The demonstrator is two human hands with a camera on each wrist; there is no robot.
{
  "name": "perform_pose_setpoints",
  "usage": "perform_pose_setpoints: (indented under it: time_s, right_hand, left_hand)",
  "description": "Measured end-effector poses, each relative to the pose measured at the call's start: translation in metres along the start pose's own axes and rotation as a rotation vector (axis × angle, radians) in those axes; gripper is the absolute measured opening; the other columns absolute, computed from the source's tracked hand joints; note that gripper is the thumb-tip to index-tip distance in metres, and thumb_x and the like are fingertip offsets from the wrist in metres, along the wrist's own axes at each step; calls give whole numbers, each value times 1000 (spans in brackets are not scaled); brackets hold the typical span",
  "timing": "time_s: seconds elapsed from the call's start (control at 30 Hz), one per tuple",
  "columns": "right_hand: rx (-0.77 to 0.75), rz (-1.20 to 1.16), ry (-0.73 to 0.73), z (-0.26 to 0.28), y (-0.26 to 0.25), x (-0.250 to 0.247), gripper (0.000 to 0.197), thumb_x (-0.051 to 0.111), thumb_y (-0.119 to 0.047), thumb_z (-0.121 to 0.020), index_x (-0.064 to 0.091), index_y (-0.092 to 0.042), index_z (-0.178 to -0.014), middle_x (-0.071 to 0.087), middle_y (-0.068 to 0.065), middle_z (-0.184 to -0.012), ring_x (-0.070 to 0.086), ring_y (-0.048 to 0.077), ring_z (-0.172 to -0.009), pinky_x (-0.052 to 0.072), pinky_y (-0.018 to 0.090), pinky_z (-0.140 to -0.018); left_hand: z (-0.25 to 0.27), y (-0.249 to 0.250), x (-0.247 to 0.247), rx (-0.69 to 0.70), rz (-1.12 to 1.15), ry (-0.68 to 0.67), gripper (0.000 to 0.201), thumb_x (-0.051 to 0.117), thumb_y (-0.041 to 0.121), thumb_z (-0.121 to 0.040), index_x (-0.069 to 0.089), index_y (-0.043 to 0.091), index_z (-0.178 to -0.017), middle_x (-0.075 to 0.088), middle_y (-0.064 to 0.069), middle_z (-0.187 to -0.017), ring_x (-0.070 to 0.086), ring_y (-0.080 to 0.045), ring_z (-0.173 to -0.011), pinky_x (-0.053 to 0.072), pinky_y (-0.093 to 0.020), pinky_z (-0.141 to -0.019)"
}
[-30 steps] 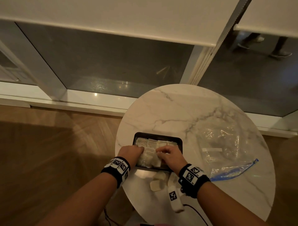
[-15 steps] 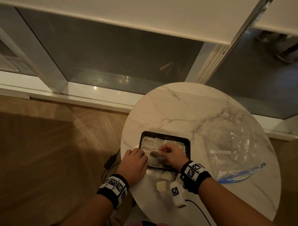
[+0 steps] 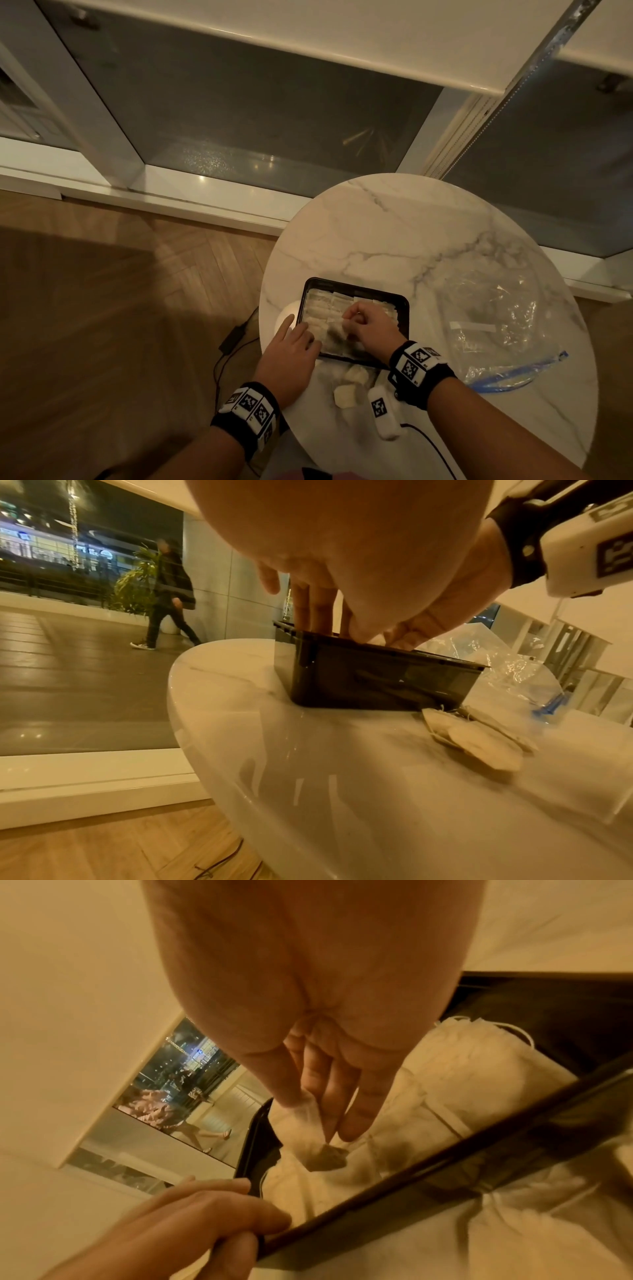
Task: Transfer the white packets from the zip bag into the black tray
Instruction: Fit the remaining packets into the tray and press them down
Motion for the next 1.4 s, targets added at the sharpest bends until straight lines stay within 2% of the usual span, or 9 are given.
perform_pose_setpoints:
  time_s: [0.13, 0.33, 0.47, 0.57, 0.77, 0.93, 1.1, 1.23, 1.4]
  right_hand:
    - [-21, 107, -34, -3, 1, 10, 10, 62, -8, -93, 61, -17, -87, 59, 2, -67, 52, 5, -50, 45, 18, -49]
    - [-16, 223, -102, -9, 2, 27, 16, 64, -8, -91, 63, -21, -82, 64, 0, -73, 61, 13, -61, 56, 31, -64]
    - [-29, 316, -72, -11, -2, 29, 6, 68, -13, -89, 70, -19, -90, 69, -2, -82, 62, 9, -71, 50, 19, -65]
    - [-47, 340, -46, -12, -5, 31, 6, 71, -15, -87, 74, -19, -90, 73, 1, -89, 65, 13, -82, 52, 24, -75]
    - [-66, 351, 1, -11, -8, 29, 7, 70, -18, -88, 75, -20, -92, 71, -4, -88, 62, 8, -83, 50, 23, -77]
    - [-80, 375, 7, -9, -8, 26, 8, 69, -15, -87, 71, -22, -90, 69, -2, -87, 64, 13, -82, 52, 26, -75]
    - [-106, 263, 127, 0, -9, 0, 11, 64, -13, -88, 70, -21, -93, 66, -3, -86, 59, 8, -72, 46, 18, -63]
    - [-151, 83, 249, 20, -8, -35, 12, 64, -11, -89, 71, -20, -94, 64, -7, -85, 56, 8, -68, 47, 18, -65]
    - [-205, -60, 353, 48, 6, -79, 19, 68, -5, -86, 70, -24, -91, 67, -5, -86, 58, 7, -68, 46, 13, -62]
  left_hand:
    - [-2, 6, 3, 21, -54, -23, 37, 39, 22, -88, 71, 15, -104, 71, -7, -90, 62, -28, -107, 19, -51, -117]
    - [-1, 6, 3, -9, -63, -26, 26, 45, 20, -87, 68, 19, -99, 67, -3, -86, 62, -25, -98, 16, -50, -119]
    - [0, 4, 0, -64, -23, -2, 19, 54, 21, -85, 68, 20, -97, 66, -3, -87, 62, -25, -97, 19, -51, -118]
    - [2, 6, 0, -85, 9, -1, 17, 60, 25, -85, 67, 18, -98, 65, -4, -86, 61, -26, -95, 22, -52, -116]
    - [4, 9, 13, -130, 50, -59, 23, 56, 28, -87, 66, 19, -105, 65, -3, -97, 63, -24, -96, 19, -53, -116]
    - [3, 10, 17, -200, 82, -109, 34, 45, 39, -92, 65, 21, -112, 64, -2, -101, 63, -23, -97, 17, -58, -115]
    - [1, 9, 22, -239, 112, -119, 31, 43, 44, -92, 62, 24, -106, 60, 0, -102, 60, -22, -99, 12, -59, -117]
    - [-1, 7, 24, -248, 105, -113, 30, 43, 47, -91, 63, 27, -99, 58, 3, -99, 60, -20, -96, 11, -58, -118]
    - [-1, 7, 22, -267, 83, -131, 33, 41, 49, -93, 63, 26, -103, 59, 3, -103, 58, -21, -101, 9, -58, -119]
Point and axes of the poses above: each hand's wrist, its own z-axis away from the middle knuckle, its own x-axis out of the palm, y = z × x, the point moved 9 cm from there along -z, towards the middle knuckle
